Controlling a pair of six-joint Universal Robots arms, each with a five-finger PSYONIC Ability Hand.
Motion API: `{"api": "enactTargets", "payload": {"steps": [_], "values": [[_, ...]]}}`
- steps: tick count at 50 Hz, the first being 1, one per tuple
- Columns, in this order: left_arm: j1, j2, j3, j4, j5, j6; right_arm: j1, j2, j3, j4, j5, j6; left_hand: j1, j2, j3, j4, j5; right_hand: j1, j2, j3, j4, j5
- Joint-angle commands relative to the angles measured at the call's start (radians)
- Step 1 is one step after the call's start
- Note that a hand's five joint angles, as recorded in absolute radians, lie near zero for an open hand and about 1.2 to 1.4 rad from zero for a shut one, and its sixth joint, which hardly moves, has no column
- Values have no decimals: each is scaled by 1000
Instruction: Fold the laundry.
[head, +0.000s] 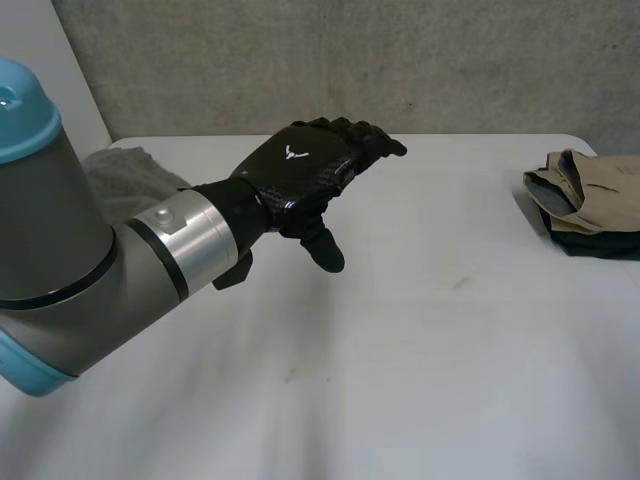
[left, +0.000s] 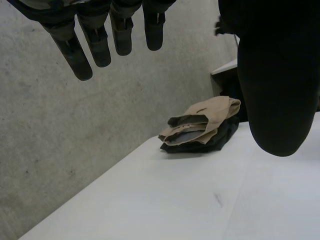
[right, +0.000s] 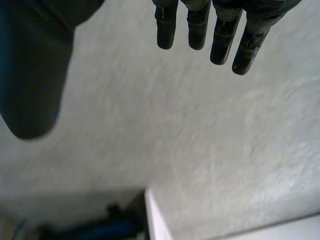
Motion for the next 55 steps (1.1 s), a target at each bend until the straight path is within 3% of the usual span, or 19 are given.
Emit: {"api": "enactTargets", "payload": {"steps": [1,7,12,16,18,20,28,32,35,39,43,47,49,55], "values": [[3,30,-13,9,-2,3,217,-202,289,-152,-163,362,8,-6,-12,-5,-27,-27,-44,-39,-58,-58],[37,40,-16,33,-29,7,349,-340,550,-187,-352,565,8,-6,-12,-5,-27,-27,-44,-39,-58,-58],[143,35,-23,81,-106,35,484,-394,762,-187,-432,584,8,-6,-12,-5,-27,-27,-44,-39,-58,-58],[310,-3,-19,147,-147,99,597,-389,846,-178,-427,526,-7,-20,-27,-20,-41,-27,-44,-39,-58,-58],[420,-84,2,182,-149,186,628,-385,867,-176,-426,495,-7,-20,-27,-20,-41,-27,-44,-39,-58,-58],[478,-170,35,194,-149,267,641,-383,887,-173,-423,443,-1,-14,-21,-14,-35,-27,-44,-39,-58,-58],[574,-523,223,213,-150,550,641,-360,902,-149,-349,314,40,27,20,27,6,-27,-44,-39,-58,-58],[600,-641,298,239,-147,589,639,-352,905,-146,-334,306,90,76,70,77,55,-27,-44,-39,-58,-58],[600,-683,323,269,-146,590,638,-349,910,-146,-334,306,251,237,231,238,216,-27,-44,-39,-58,-58],[594,-704,342,345,-155,581,635,-343,913,-146,-332,305,1209,1196,1189,1196,1175,-27,-44,-39,-58,-58],[554,-654,296,409,-219,552,633,-337,913,-146,-324,303,1211,1198,1191,1198,1177,-27,-44,-39,-58,-58],[478,-434,161,467,-305,437,633,-337,908,-146,-309,303,1211,1198,1191,1198,1177,-27,-44,-39,-58,-58],[445,-369,121,475,-308,391,632,-337,900,-147,-297,303,1211,1198,1191,1198,1177,-27,-44,-39,-58,-58],[217,-149,-16,472,-308,207,633,-343,867,-149,-194,309,1211,1198,1191,1198,1177,-27,-44,-39,-58,-58]]}}
